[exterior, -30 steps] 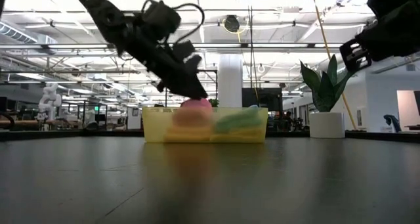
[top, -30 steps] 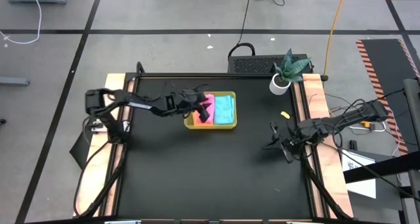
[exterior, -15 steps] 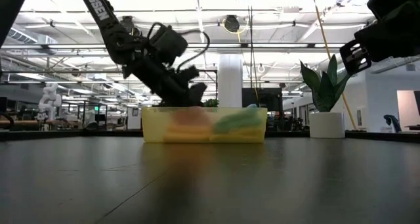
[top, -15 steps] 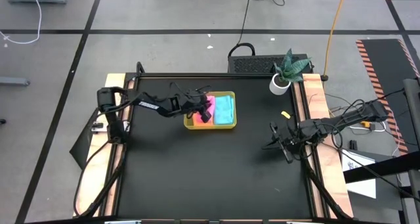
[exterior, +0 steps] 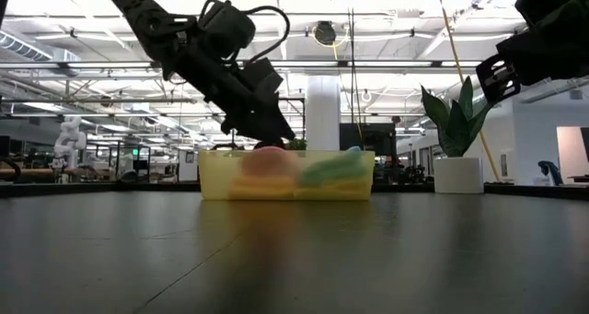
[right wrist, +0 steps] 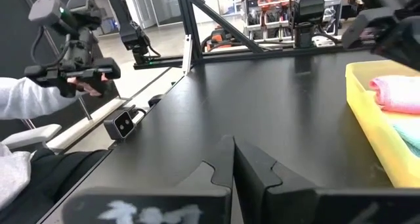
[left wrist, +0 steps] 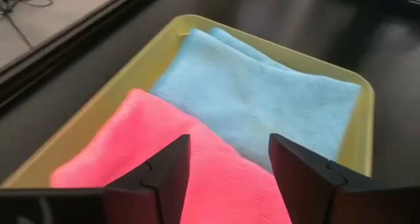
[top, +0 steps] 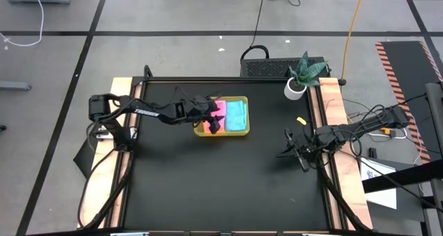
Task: Fold microfiber towels
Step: Put the pink folded microfiber cloth in the yellow bin
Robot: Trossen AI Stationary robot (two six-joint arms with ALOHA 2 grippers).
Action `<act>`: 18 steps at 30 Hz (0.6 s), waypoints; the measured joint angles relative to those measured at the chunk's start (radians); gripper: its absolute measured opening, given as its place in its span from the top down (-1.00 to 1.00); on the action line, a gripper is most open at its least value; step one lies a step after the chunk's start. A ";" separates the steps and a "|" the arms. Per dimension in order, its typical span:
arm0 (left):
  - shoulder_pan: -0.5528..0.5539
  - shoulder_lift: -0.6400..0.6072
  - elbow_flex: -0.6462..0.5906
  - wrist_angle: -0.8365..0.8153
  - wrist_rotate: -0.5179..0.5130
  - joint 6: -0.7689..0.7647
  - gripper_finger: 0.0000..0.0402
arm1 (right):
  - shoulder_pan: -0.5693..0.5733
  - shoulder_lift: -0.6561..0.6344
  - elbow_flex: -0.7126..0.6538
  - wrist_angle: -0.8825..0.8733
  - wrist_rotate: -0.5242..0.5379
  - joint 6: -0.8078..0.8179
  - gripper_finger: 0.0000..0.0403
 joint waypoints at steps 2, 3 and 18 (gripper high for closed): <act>-0.016 0.023 0.000 0.012 0.000 0.002 0.03 | 0.000 0.000 0.000 0.002 0.000 0.000 1.00; -0.022 0.033 0.000 -0.001 0.000 0.003 0.07 | 0.000 0.000 0.000 0.004 0.000 0.000 1.00; -0.028 0.117 0.002 0.081 0.011 -0.001 0.41 | 0.000 0.000 0.000 0.014 0.000 0.000 1.00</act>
